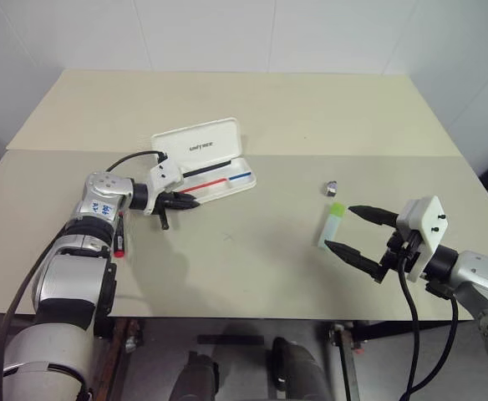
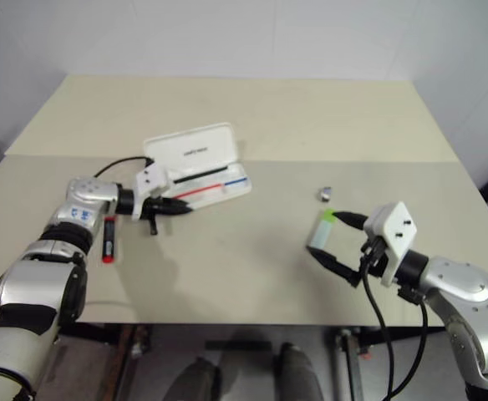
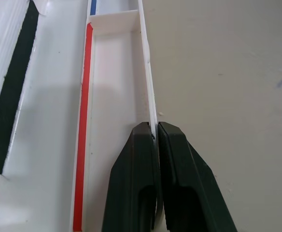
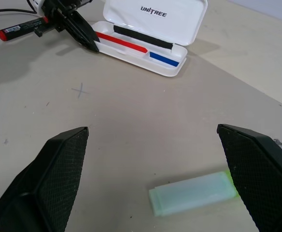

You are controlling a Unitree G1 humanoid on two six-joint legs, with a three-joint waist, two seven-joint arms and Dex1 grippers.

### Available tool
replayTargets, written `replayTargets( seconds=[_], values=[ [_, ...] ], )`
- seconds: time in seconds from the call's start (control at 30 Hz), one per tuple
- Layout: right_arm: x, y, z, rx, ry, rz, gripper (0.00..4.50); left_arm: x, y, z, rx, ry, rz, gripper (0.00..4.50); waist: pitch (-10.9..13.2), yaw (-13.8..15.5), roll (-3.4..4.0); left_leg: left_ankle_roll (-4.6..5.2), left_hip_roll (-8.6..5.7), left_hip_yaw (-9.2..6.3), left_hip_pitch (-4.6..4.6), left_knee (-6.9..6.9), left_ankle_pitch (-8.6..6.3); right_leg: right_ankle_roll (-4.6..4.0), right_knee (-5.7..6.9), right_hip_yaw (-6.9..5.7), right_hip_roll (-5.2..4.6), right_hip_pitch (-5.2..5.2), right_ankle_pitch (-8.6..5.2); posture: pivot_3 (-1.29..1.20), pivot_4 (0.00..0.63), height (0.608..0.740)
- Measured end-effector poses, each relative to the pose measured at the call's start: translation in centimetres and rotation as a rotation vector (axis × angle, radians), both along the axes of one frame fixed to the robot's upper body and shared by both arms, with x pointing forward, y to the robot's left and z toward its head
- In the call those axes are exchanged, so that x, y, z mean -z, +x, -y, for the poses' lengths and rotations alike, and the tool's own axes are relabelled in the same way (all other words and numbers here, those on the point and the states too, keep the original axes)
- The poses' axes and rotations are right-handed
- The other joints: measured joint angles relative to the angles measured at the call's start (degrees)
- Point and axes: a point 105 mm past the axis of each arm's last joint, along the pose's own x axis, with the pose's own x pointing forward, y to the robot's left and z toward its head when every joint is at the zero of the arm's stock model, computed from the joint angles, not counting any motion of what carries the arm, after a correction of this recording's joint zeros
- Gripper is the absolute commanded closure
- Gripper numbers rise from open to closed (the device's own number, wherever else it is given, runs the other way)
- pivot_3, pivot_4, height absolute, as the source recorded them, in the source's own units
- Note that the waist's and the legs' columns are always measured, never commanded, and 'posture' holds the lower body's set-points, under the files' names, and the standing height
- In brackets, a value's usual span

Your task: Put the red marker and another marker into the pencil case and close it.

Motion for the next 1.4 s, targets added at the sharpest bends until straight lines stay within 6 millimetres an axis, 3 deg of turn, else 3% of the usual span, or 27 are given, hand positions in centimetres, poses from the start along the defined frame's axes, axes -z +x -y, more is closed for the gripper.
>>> replayTargets(
  seconds=[0.33,0.6,0.73,1.1,1.33,1.4],
  values=[
    [-1.0,0.7,0.1,0.0,0.007,0.045,0.0,-1.6,-2.4,1.9,0.286,0.048,0.123,4.42,0.0,0.0,-0.01,0.01,0.0,-0.01,-0.03,0.0,0.0,0.02,-0.06,0.01,0.0,-0.01,0.01,0.0,0.15,0.74],
    [-0.8,1.0,0.7,0.007,-0.003,0.041,0.0,1.7,-6.7,2.3,0.417,0.118,0.155,4.42,0.0,-0.1,-0.01,0.01,0.01,0.04,0.0,-0.01,0.0,0.02,0.0,0.13,0.0,-0.02,0.01,0.0,0.15,0.74],
    [-0.8,1.0,0.8,0.005,-0.013,0.039,0.0,2.3,-8.3,3.5,0.447,0.121,0.164,4.42,0.0,0.2,-0.01,0.0,0.01,0.02,0.0,0.01,0.0,0.02,0.02,0.15,0.01,-0.02,0.02,0.0,0.15,0.74],
    [-0.4,-0.6,1.0,-0.018,0.022,0.001,0.0,2.9,-8.7,3.9,0.337,0.092,0.18,4.42,0.0,0.1,-0.01,0.01,0.01,0.04,0.05,0.01,0.0,0.01,0.01,0.2,0.03,0.0,0.02,0.0,0.15,0.74],
    [0.1,-3.4,-0.3,-0.093,0.133,-0.041,0.0,3.4,-8.9,3.7,0.307,0.073,0.19,4.42,0.0,0.1,0.0,0.03,0.03,0.04,0.15,0.01,0.02,-0.03,-0.11,0.28,0.08,0.3,0.0,0.0,0.15,0.74],
    [0.2,-4.5,-0.8,-0.133,0.15,-0.045,0.0,3.5,-9.1,3.5,0.31,0.071,0.189,4.42,0.0,-0.1,0.0,0.03,0.07,0.04,0.55,-0.04,-0.01,-0.05,-0.22,0.29,0.13,0.69,-0.01,0.0,0.15,0.74]
  ],
)
